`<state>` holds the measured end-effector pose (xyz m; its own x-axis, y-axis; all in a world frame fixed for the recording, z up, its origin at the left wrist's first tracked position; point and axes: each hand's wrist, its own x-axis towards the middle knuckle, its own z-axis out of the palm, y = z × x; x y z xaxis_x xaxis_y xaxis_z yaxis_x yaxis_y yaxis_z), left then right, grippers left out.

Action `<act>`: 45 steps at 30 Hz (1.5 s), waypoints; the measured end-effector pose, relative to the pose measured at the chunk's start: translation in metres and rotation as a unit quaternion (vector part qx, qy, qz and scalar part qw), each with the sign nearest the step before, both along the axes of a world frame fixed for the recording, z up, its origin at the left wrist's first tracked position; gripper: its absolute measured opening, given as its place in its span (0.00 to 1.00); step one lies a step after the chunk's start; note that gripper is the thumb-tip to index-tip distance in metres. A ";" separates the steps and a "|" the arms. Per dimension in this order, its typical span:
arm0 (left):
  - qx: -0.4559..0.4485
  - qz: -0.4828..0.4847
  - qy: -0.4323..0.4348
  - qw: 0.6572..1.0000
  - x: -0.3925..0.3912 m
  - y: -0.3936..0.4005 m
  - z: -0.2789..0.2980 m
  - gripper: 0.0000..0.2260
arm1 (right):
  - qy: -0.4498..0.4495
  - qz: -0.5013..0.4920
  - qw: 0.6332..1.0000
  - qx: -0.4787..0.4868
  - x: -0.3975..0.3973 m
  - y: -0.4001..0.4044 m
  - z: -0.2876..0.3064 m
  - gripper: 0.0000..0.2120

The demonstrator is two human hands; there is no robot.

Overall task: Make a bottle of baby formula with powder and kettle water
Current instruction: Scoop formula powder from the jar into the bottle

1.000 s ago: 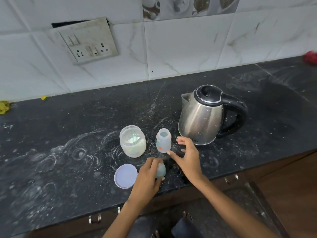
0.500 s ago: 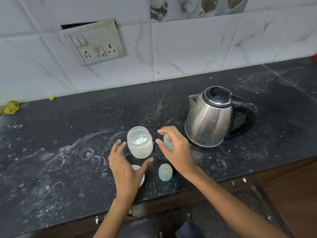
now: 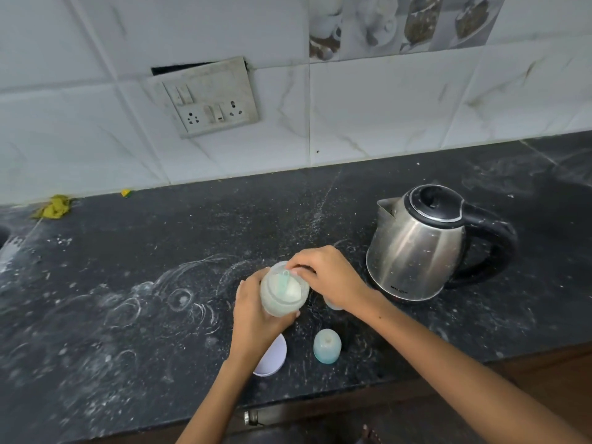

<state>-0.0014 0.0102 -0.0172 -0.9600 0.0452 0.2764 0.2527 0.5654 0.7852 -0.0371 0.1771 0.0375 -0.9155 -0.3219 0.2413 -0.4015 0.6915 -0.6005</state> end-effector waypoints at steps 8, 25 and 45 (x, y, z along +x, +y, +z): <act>-0.027 -0.064 -0.008 0.998 0.002 -0.002 0.005 0.33 | -0.064 0.165 0.912 0.369 0.008 -0.019 0.009 0.08; -0.024 -0.083 0.000 0.996 0.001 -0.010 0.001 0.36 | 0.028 0.197 0.860 0.470 0.011 -0.024 0.020 0.10; -0.023 -0.119 0.018 0.992 -0.002 -0.011 -0.003 0.35 | -0.061 0.161 0.888 0.427 0.027 -0.012 0.023 0.12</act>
<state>-0.0032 -0.0005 -0.0198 -0.9098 0.2835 0.3031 0.4115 0.5210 0.7479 -0.0096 0.1649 0.0601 -0.7460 -0.5887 -0.3114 -0.6279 0.7775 0.0344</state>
